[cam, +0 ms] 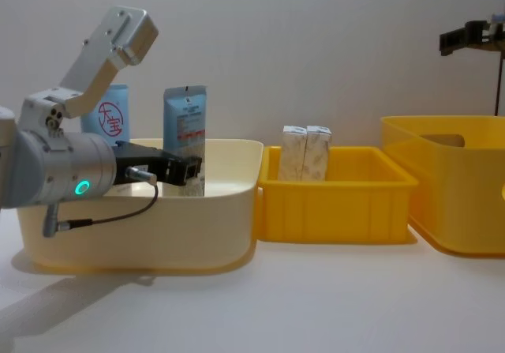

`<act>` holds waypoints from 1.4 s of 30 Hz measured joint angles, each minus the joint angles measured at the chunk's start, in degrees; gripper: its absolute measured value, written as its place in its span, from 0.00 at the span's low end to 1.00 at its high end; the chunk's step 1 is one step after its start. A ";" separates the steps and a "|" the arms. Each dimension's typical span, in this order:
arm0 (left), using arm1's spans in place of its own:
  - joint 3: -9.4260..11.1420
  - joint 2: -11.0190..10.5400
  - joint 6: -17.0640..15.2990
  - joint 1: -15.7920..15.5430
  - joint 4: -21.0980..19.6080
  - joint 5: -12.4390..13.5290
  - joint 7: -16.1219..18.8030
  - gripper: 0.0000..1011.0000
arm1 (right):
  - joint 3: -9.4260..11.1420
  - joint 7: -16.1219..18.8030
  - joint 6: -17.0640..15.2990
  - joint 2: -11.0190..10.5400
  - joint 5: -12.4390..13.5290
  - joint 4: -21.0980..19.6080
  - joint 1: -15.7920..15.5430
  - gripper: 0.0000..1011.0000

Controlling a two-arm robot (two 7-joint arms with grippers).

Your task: Bimanual collaborative sorting of washing and personal care products

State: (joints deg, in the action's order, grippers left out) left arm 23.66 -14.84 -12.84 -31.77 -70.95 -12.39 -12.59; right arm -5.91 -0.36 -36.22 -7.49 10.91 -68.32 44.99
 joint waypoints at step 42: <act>-0.43 -0.31 4.08 -7.11 0.25 0.39 -6.58 0.31 | 0.00 0.00 0.00 0.00 0.00 0.00 0.00 0.99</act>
State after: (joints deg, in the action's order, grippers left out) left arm 23.23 -15.15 -8.75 -38.88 -70.70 -12.00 -19.18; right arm -5.91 -0.36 -36.22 -7.48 10.91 -68.32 44.99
